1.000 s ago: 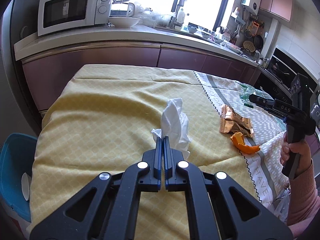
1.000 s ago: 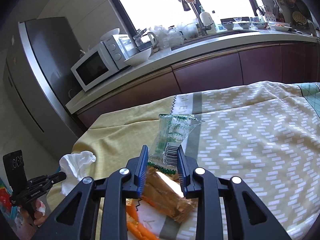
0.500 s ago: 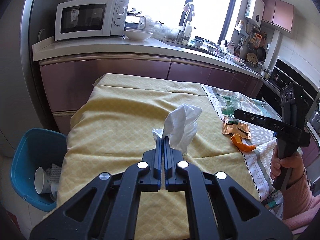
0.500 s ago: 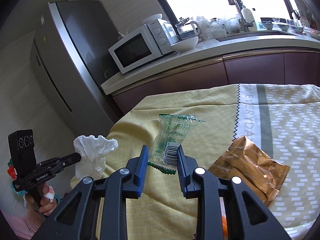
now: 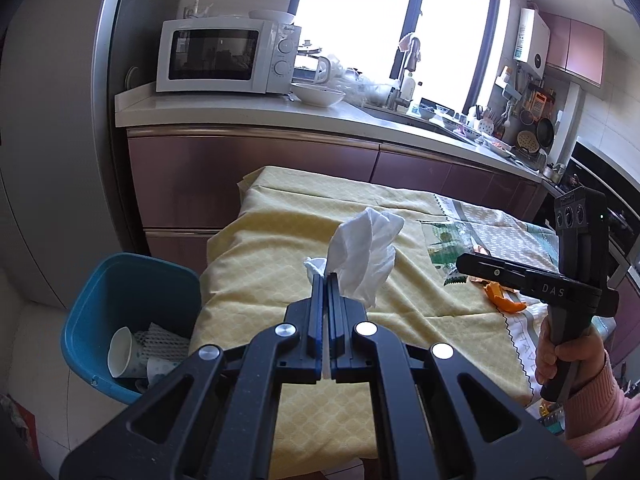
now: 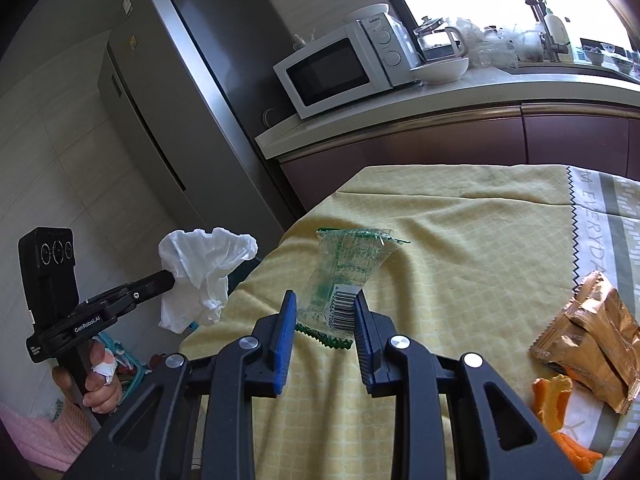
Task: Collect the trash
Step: 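Lift the tissue with the left tool while the right tool lifts the clear wrapper toward the bin, then open the left tool over the teal bin while the right tool releases the clear wrapper into it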
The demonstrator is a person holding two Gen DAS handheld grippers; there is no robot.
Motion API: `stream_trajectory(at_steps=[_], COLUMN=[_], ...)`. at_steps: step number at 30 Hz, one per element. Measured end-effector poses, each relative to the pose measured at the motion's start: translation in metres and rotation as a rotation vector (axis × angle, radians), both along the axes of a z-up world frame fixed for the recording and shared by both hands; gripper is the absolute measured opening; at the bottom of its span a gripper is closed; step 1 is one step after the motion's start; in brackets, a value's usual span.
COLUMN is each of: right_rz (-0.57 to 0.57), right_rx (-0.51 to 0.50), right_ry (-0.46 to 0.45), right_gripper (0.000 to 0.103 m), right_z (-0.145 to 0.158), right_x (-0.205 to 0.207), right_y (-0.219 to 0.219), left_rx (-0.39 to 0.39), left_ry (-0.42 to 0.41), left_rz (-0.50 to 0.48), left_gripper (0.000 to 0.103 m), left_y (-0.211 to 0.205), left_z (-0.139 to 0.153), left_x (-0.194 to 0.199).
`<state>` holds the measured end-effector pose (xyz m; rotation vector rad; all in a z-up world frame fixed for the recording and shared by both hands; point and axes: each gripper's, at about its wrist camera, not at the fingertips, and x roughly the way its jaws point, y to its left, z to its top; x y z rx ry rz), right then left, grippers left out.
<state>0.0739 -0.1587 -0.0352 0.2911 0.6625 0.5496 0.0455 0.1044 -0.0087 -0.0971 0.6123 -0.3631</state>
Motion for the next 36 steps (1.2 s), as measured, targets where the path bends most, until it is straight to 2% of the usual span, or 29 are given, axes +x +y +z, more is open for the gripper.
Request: stream_trajectory(at_steps=[19, 36], right_rz=[0.208, 0.318], right_rx=[-0.031, -0.070], right_ry=[0.002, 0.010], right_gripper=[0.026, 0.026], right_z=[0.007, 0.011], right_x=[0.014, 0.023], right_y=[0.091, 0.146], left_rx=[-0.013, -0.027], left_ry=[-0.023, 0.006], left_rz=[0.165, 0.281], left_gripper=[0.002, 0.002], left_y=[0.077, 0.127], left_z=[0.011, -0.003], left_x=[-0.020, -0.024])
